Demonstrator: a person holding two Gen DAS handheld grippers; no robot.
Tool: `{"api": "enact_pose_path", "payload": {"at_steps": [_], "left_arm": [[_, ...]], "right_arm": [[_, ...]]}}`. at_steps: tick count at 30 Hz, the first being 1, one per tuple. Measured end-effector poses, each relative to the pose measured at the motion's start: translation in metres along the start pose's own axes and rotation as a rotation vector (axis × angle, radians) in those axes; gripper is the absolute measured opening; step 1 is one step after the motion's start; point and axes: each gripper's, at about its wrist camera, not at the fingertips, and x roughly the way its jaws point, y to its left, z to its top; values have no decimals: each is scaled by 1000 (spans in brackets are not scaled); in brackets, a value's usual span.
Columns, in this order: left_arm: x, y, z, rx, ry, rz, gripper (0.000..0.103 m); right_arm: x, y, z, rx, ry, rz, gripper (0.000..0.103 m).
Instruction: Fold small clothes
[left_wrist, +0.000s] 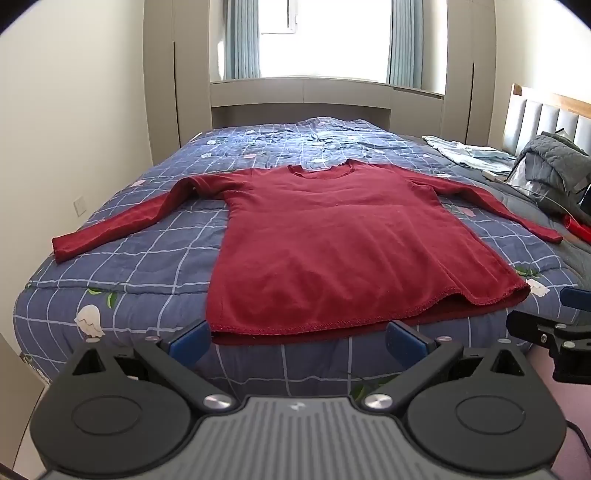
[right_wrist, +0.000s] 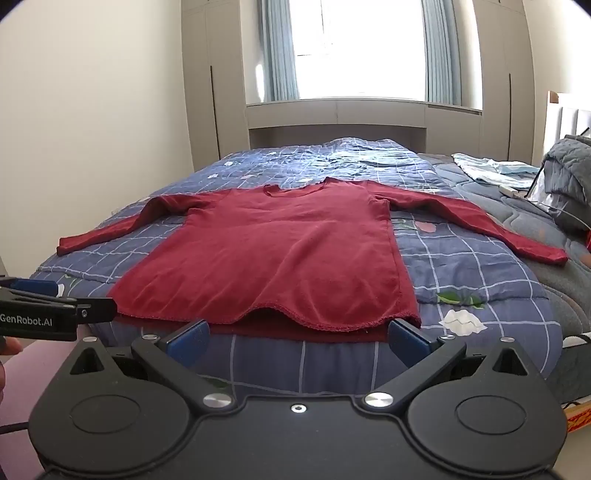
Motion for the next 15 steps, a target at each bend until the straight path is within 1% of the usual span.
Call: {"api": "enact_pose_path", "payload": {"at_steps": [6, 15], "left_arm": [[-2, 0, 0, -4, -6, 5, 103], [-2, 1, 2, -4, -1, 5, 103]], "right_arm": [[-1, 3, 1, -24, 6, 1, 103], [-1, 3, 1, -23, 9, 1, 103]]}}
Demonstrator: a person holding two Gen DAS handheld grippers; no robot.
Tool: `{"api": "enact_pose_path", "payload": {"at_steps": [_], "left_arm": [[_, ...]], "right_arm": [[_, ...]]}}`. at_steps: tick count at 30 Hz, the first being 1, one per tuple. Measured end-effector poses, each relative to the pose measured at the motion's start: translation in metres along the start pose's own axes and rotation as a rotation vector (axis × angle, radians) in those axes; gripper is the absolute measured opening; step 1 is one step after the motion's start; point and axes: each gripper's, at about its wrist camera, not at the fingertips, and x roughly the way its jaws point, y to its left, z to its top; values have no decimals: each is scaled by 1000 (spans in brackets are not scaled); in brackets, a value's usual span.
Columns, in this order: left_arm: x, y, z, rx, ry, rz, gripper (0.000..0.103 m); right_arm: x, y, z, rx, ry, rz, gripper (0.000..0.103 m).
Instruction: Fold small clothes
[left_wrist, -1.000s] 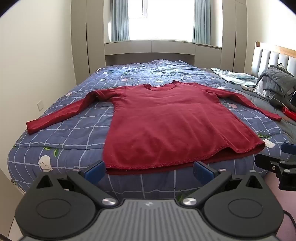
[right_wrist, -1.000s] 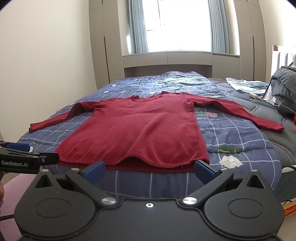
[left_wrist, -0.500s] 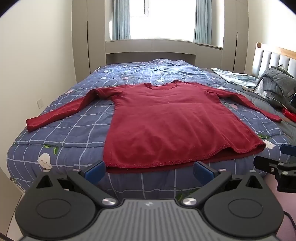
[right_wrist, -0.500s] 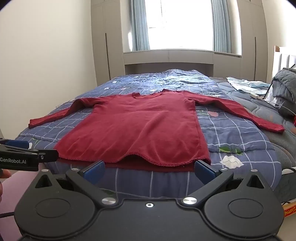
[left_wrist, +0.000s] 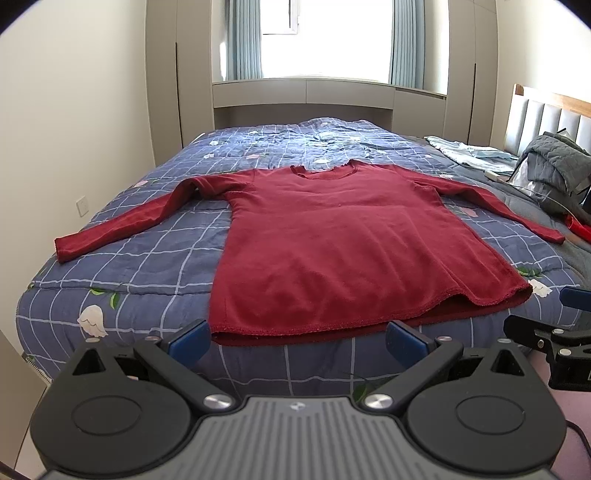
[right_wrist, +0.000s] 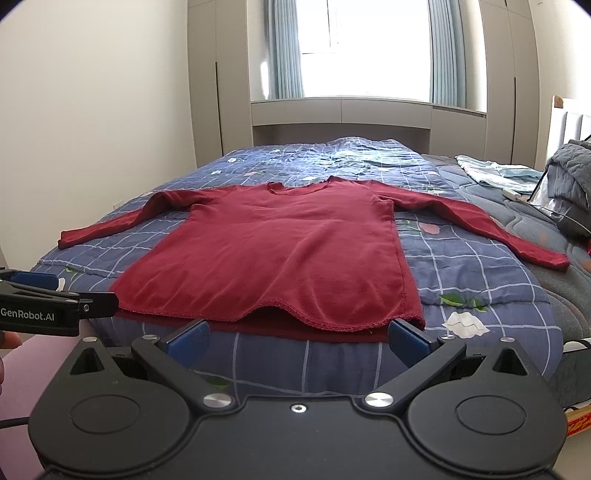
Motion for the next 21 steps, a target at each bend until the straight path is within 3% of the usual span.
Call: {"api": "enact_pose_path", "payload": {"at_steps": [21], "left_arm": [[3, -1, 0, 4, 10, 7, 103]], "right_arm": [[3, 1, 1, 2, 23, -6, 103]]}}
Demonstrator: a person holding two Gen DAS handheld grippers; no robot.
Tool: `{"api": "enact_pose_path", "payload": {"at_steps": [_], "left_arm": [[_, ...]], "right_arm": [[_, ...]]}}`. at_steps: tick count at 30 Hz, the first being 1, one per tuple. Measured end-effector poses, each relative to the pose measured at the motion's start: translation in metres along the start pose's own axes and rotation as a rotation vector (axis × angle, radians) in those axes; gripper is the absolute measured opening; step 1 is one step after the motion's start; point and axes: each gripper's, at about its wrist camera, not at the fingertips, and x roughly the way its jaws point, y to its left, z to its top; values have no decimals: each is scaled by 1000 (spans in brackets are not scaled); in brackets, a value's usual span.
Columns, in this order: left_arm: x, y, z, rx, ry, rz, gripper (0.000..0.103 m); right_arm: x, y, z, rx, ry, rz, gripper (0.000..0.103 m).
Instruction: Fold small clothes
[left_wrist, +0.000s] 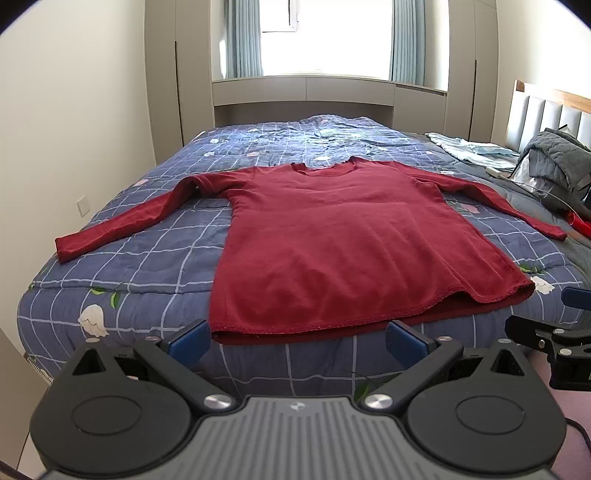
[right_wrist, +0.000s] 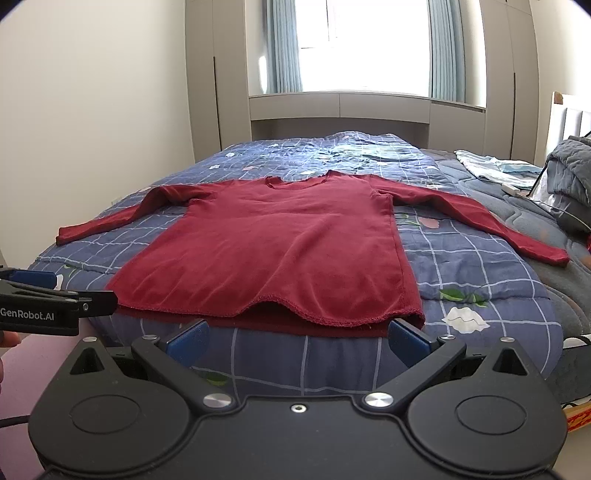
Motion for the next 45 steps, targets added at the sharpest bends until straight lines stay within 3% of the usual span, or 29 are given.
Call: {"api": "enact_pose_path", "payload": {"at_steps": [37, 45], "left_arm": [[4, -1, 7, 13, 18, 23, 103], [22, 4, 16, 3, 84, 14, 103]], "right_arm": [[3, 7, 16, -18, 71, -35, 103], [16, 9, 30, -6, 97, -66, 103]]}}
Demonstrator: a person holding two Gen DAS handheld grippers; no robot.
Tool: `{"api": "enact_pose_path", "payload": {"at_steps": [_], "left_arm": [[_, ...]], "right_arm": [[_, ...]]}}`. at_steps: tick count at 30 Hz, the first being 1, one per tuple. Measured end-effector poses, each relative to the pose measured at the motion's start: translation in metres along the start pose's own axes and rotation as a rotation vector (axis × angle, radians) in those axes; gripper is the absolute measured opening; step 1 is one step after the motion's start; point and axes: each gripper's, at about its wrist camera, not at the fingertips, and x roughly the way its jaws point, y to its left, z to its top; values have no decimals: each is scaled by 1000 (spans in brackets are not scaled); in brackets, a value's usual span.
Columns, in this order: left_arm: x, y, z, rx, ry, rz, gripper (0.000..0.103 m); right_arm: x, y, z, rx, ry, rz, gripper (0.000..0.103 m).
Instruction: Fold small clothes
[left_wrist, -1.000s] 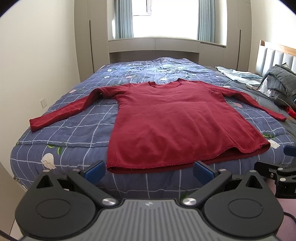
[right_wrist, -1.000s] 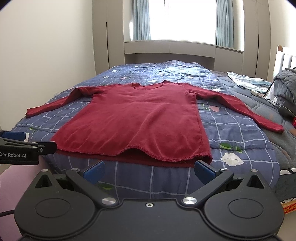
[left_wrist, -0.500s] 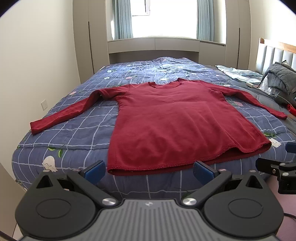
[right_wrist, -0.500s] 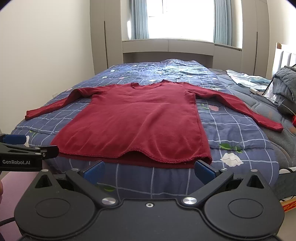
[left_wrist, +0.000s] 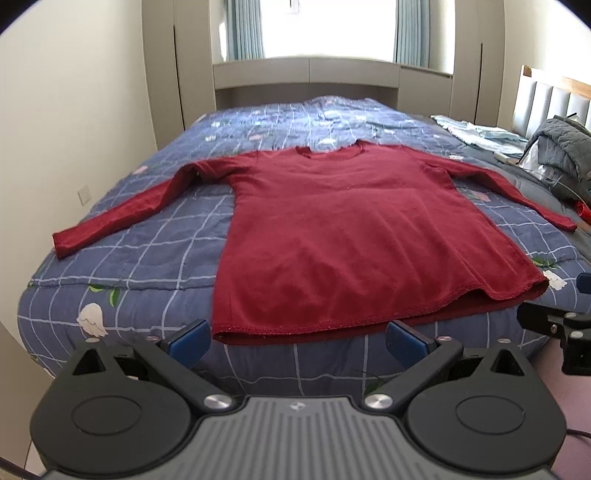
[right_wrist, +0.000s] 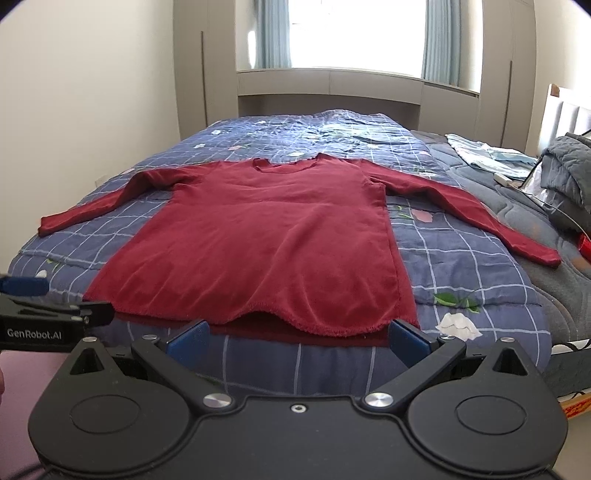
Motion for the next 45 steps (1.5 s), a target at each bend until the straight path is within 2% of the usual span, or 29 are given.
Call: {"api": "enact_pose_path", "payload": {"at_steps": [4, 10, 18, 22, 27, 35, 41, 45], "left_arm": [[18, 6, 10, -15, 50, 23, 103], [40, 13, 33, -34, 70, 38, 103], [89, 10, 92, -31, 90, 57, 103], [126, 1, 131, -18, 82, 67, 103], [179, -24, 188, -15, 60, 36, 103], [272, -86, 266, 14, 36, -37, 103], [344, -143, 293, 57, 40, -89, 103], [383, -172, 293, 71, 72, -114, 103]], "right_arm": [[9, 2, 12, 8, -4, -15, 103], [30, 1, 31, 10, 4, 0, 103], [83, -32, 70, 57, -3, -28, 103], [118, -79, 92, 152, -50, -66, 103], [155, -153, 107, 251, -98, -144, 103], [189, -277, 99, 487, -108, -343, 103], [198, -345, 76, 627, -60, -484, 103], [201, -373, 61, 710, -66, -481, 102]]}}
